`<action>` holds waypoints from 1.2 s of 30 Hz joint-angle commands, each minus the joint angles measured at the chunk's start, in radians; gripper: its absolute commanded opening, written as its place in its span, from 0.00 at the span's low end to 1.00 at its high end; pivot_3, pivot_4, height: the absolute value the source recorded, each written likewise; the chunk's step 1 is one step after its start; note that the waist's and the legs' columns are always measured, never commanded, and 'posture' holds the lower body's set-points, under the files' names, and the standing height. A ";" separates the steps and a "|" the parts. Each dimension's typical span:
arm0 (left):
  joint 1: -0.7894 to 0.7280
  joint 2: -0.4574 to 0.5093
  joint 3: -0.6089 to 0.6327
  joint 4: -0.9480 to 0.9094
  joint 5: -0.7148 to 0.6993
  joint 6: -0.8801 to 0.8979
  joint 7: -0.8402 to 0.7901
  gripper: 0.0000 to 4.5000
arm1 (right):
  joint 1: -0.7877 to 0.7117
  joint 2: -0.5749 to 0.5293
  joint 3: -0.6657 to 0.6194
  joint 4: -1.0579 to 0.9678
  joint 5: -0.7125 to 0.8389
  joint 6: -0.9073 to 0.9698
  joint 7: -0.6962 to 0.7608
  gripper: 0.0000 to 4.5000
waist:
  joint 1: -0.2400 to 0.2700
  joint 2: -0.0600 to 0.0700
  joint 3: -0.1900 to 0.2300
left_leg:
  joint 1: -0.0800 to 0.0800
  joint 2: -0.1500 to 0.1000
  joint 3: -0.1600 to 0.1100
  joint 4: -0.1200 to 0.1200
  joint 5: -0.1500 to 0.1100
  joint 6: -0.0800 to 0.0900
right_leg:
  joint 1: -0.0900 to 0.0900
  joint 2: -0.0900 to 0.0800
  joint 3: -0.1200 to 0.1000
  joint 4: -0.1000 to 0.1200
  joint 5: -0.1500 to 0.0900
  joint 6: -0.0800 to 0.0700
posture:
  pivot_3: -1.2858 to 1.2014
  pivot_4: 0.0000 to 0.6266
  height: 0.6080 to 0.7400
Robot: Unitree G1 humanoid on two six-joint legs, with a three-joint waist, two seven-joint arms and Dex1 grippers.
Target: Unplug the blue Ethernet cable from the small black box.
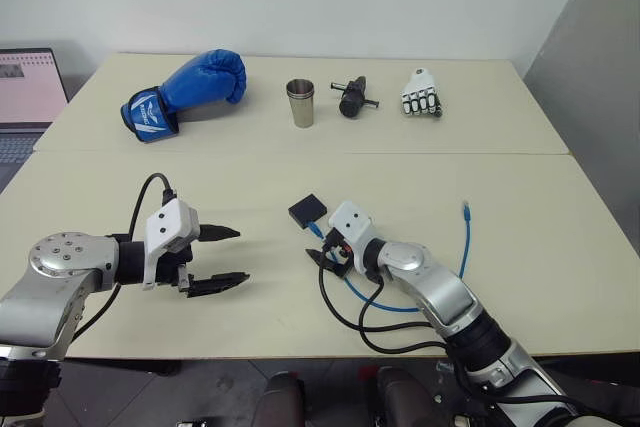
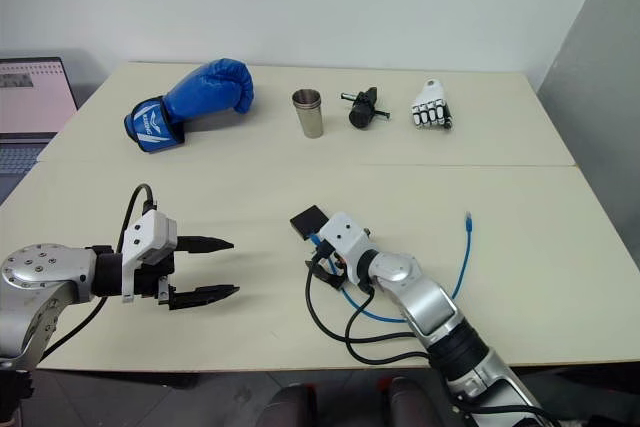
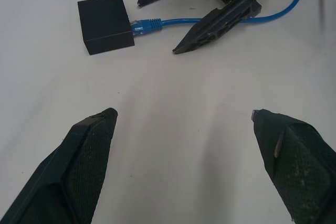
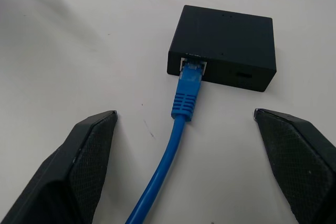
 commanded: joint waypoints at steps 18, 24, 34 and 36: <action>-0.029 -0.071 0.042 0.013 -0.142 0.238 0.093 0.98 | 0.004 -0.103 0.001 -0.031 -0.140 -0.150 0.057 0.02 | 0.004 0.000 0.000 | -0.001 -0.001 -0.001 0.000 0.000 0.000 | 0.001 -0.001 0.000 0.000 0.000 0.000 | 0.52 0.24 1.00; -0.114 -0.140 0.087 0.044 -0.336 0.479 0.144 0.98 | -0.017 -0.255 0.014 -0.053 -0.245 -0.464 0.124 0.02 | 0.001 0.000 0.000 | -0.001 -0.001 -0.001 0.000 0.000 0.000 | 0.000 0.000 -0.001 0.000 0.000 0.000 | 0.52 0.24 1.00; -0.224 -0.247 0.099 0.065 -0.514 0.717 0.255 0.98 | -0.087 -0.382 -0.009 -0.010 -0.352 -0.983 0.155 0.02 | -0.005 -0.001 0.000 | -0.001 -0.001 -0.002 0.001 0.000 0.000 | 0.001 0.000 0.000 0.000 0.000 0.000 | 0.52 0.24 1.00; -0.239 -0.267 0.101 0.071 -0.524 0.728 0.271 0.98 | -0.094 -0.377 -0.012 -0.006 -0.363 -1.017 0.161 0.02 | -0.003 -0.001 0.000 | 0.000 -0.001 -0.002 0.001 0.000 0.000 | 0.001 0.000 0.000 0.000 0.000 0.000 | 0.52 0.24 1.00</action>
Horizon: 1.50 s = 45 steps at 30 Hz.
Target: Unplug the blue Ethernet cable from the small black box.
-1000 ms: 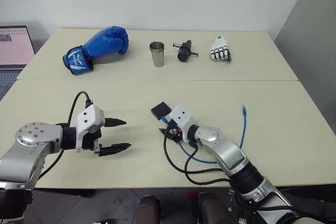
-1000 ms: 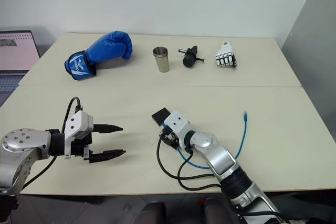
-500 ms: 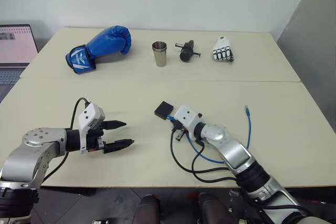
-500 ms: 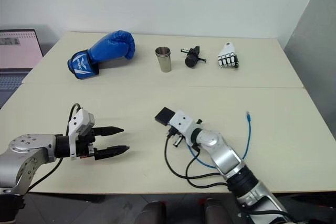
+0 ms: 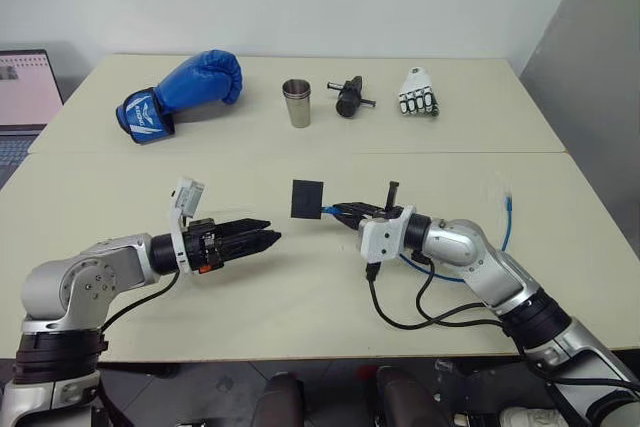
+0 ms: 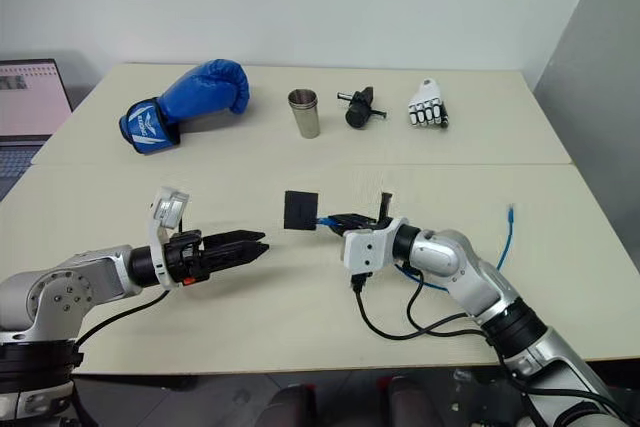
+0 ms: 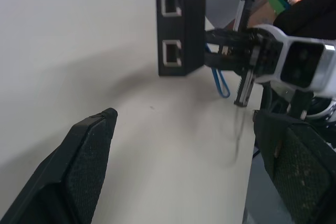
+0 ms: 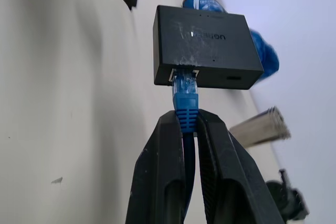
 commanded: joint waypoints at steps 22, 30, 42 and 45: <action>-0.086 -0.017 -0.056 0.026 -0.030 0.031 -0.027 0.55 | -0.048 0.049 -0.040 0.017 -0.089 -0.100 0.042 0.02 | 0.005 0.000 0.000 | 0.000 -0.001 -0.001 0.000 0.001 -0.001 | 0.001 -0.001 0.000 0.000 0.000 0.000 | 0.52 0.24 1.00; -0.105 -0.023 -0.075 0.052 -0.002 0.007 -0.043 0.21 | -0.039 0.058 -0.040 0.010 -0.075 -0.122 0.047 0.02 | 0.005 0.000 0.000 | 0.000 -0.001 -0.001 0.000 0.001 -0.001 | 0.001 -0.001 0.000 0.000 0.000 0.000 | 0.52 0.24 1.00; -0.109 -0.027 -0.080 0.063 0.016 -0.003 -0.056 0.17 | -0.024 0.053 -0.047 -0.006 -0.026 -0.103 0.113 0.20 | 0.005 0.000 0.000 | 0.000 -0.001 -0.001 0.000 0.001 -0.001 | 0.001 -0.001 0.000 0.000 0.000 0.000 | 0.52 0.24 1.00; -0.113 -0.025 -0.087 0.064 0.021 -0.005 -0.067 0.17 | -0.019 0.031 -0.049 -0.016 -0.023 -0.102 0.148 0.37 | 0.005 0.000 0.000 | 0.000 -0.001 -0.001 0.000 0.001 -0.001 | 0.001 -0.001 0.000 0.000 0.000 0.000 | 0.52 0.24 1.00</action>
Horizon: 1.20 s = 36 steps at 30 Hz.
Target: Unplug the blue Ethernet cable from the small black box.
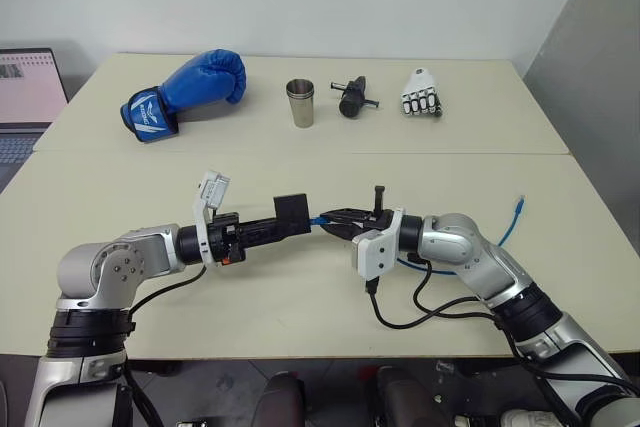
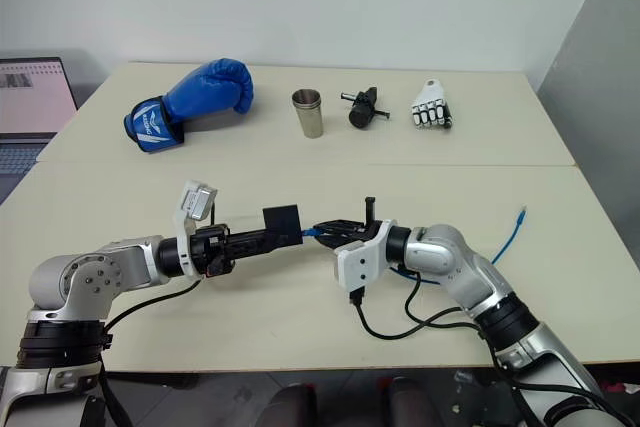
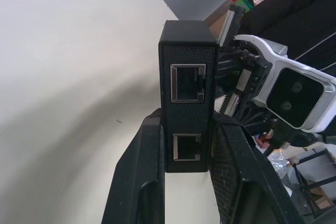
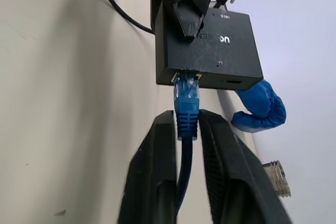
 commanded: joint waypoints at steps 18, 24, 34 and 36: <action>-0.108 0.085 -0.128 0.015 0.132 -0.200 -0.270 0.17 | 0.116 0.038 -0.267 -0.467 0.905 1.132 0.118 0.48 | 0.001 0.000 0.000 | 0.000 0.000 -0.001 0.000 0.000 0.000 | 0.001 0.000 -0.001 0.001 0.000 0.000 | 0.52 0.24 1.00; -0.125 0.077 -0.120 0.006 0.124 -0.203 -0.295 0.17 | 0.092 0.083 -0.305 -0.454 0.978 1.245 0.077 0.48 | 0.001 0.000 0.000 | -0.001 0.000 0.000 0.000 0.000 0.000 | 0.000 0.000 -0.001 -0.001 0.000 0.000 | 0.52 0.24 1.00; -0.128 0.074 -0.123 0.002 0.124 -0.200 -0.314 0.17 | 0.063 0.126 -0.319 -0.406 1.062 1.361 0.068 0.48 | 0.000 0.000 0.000 | -0.001 0.000 0.000 0.000 0.000 0.000 | -0.001 0.001 -0.001 -0.001 0.000 0.000 | 0.52 0.24 1.00; -0.127 0.074 -0.122 0.001 0.123 -0.199 -0.317 0.17 | 0.055 0.133 -0.326 -0.395 1.076 1.375 0.068 0.48 | 0.000 0.000 0.000 | -0.001 0.000 0.000 0.000 0.000 0.000 | -0.001 0.001 -0.001 -0.001 0.000 0.000 | 0.52 0.24 1.00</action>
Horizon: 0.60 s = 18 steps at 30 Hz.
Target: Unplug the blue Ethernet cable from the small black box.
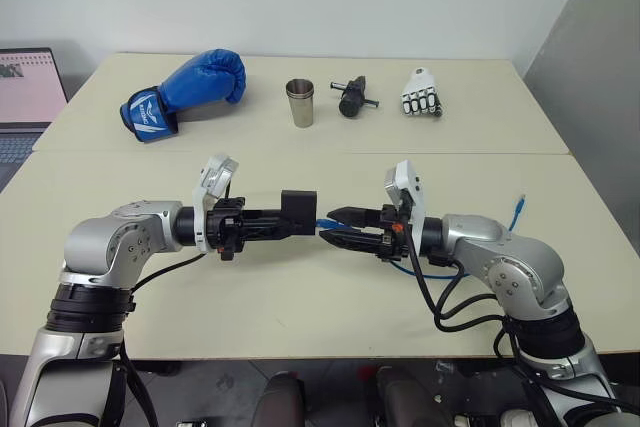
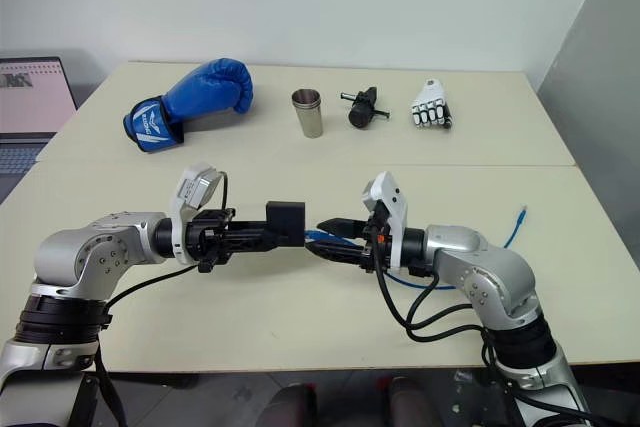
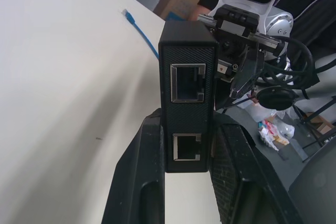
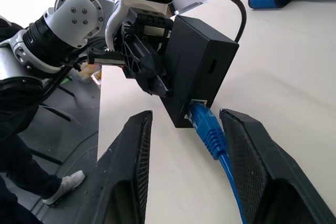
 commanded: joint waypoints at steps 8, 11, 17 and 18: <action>-0.018 0.006 0.007 -0.037 -0.013 -0.009 -0.023 0.17 | -0.037 0.015 -0.020 0.083 0.012 0.003 0.021 0.52 | 0.000 0.000 0.000 | 0.000 0.000 0.001 0.000 0.000 0.000 | 0.000 0.000 0.000 0.000 0.000 0.000 | 0.52 0.24 1.00; -0.015 0.008 0.006 -0.039 -0.010 -0.012 -0.025 0.17 | -0.039 0.018 -0.031 0.090 0.018 0.008 0.019 0.62 | 0.000 0.000 0.000 | 0.000 0.000 0.001 0.000 0.000 0.000 | -0.001 0.000 0.000 0.000 0.000 0.000 | 0.52 0.24 1.00; -0.011 0.008 0.003 -0.037 -0.007 -0.022 -0.033 0.17 | -0.045 0.035 -0.057 0.084 0.098 0.080 0.022 0.75 | 0.000 0.000 0.000 | 0.000 0.000 0.001 0.000 0.000 0.000 | -0.001 0.000 0.000 0.000 0.000 0.000 | 0.52 0.24 1.00; -0.012 0.008 0.003 -0.034 -0.006 -0.022 -0.034 0.17 | -0.046 0.038 -0.061 0.087 0.105 0.088 0.019 0.75 | 0.000 0.000 0.000 | 0.000 0.000 0.001 0.000 0.000 0.000 | -0.001 0.000 0.000 0.000 0.000 0.000 | 0.52 0.24 1.00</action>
